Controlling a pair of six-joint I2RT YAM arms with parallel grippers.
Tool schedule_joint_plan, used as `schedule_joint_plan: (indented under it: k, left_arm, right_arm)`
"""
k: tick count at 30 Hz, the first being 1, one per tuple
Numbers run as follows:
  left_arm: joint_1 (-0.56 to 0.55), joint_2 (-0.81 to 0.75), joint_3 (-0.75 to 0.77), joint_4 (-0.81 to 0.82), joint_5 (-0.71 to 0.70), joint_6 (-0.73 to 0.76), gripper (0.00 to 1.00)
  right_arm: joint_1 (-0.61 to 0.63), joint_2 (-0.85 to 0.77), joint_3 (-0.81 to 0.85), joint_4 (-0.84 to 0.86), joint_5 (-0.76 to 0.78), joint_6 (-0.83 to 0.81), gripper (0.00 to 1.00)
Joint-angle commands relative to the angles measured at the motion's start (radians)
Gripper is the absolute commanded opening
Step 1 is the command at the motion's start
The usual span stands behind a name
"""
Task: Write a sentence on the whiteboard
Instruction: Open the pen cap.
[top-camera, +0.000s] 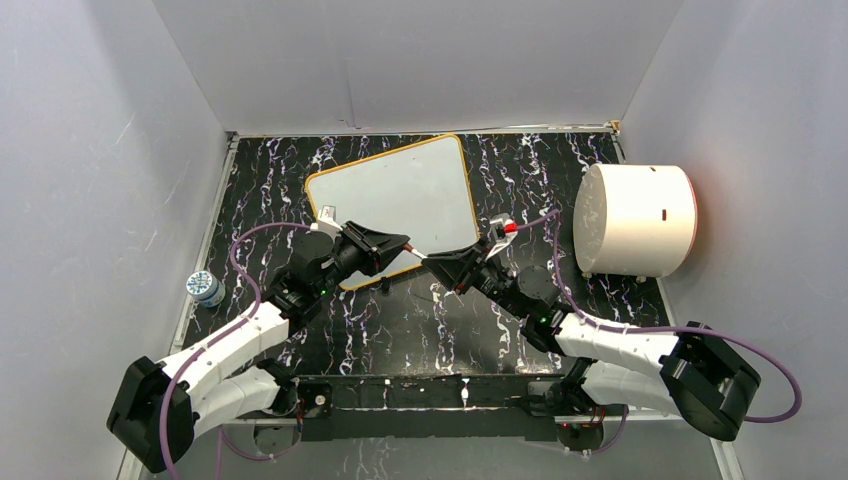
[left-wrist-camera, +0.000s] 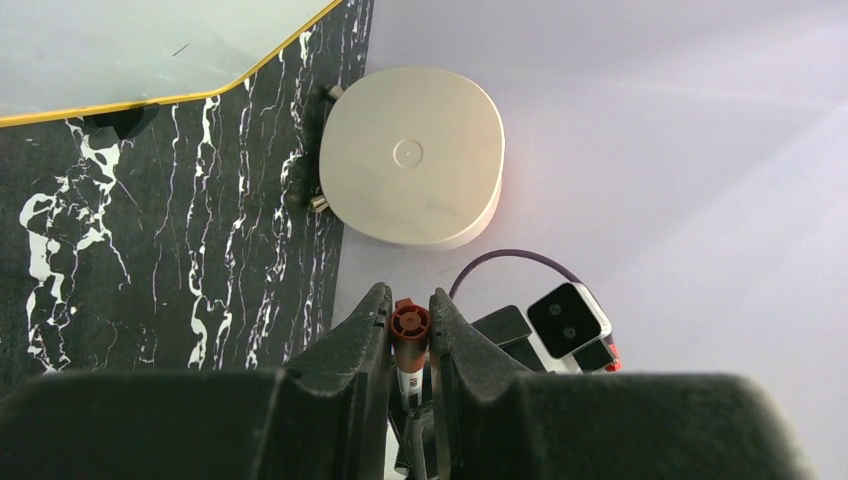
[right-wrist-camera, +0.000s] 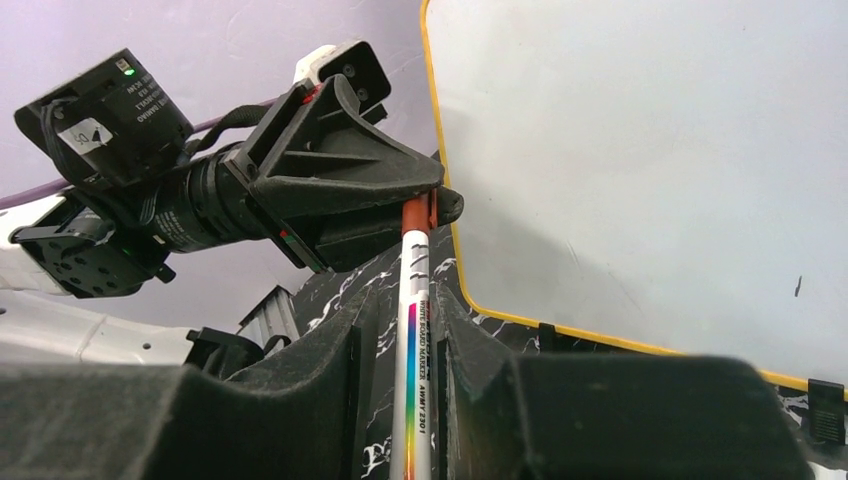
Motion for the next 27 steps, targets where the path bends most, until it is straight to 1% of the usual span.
schedule_joint_plan:
  k: [1, 4, 6, 8, 13, 21, 22, 27]
  left_arm:
    - [-0.002, -0.004, 0.027, 0.010, -0.006, 0.029, 0.00]
    - [-0.002, -0.010, 0.027, 0.007, -0.014, 0.031, 0.00]
    - [-0.001, -0.011, 0.028, 0.007, -0.016, 0.030, 0.00]
    - [-0.002, -0.011, 0.027, 0.007, -0.018, 0.028, 0.00]
    - [-0.002, -0.008, 0.020, 0.007, -0.029, 0.019, 0.00]
    - [-0.002, -0.041, -0.002, -0.005, -0.110, 0.001, 0.00]
    - [-0.002, -0.047, -0.005, -0.006, -0.146, -0.001, 0.00]
    - [-0.002, -0.084, -0.009, -0.028, -0.232, -0.003, 0.00]
  right_arm:
    - [-0.003, -0.014, 0.050, -0.001, -0.004, -0.019, 0.32]
    - [-0.003, -0.017, 0.050, -0.008, 0.000, -0.024, 0.30]
    - [-0.003, -0.020, 0.049, -0.011, 0.000, -0.026, 0.25]
    - [-0.003, -0.025, 0.043, -0.006, 0.000, -0.027, 0.20]
    - [-0.003, -0.036, 0.036, 0.005, -0.009, -0.033, 0.00]
    - [-0.003, -0.090, 0.001, -0.004, -0.009, -0.043, 0.00]
    - [-0.002, -0.099, -0.004, -0.008, -0.009, -0.045, 0.00]
    - [-0.003, -0.145, -0.028, -0.042, -0.005, -0.059, 0.00]
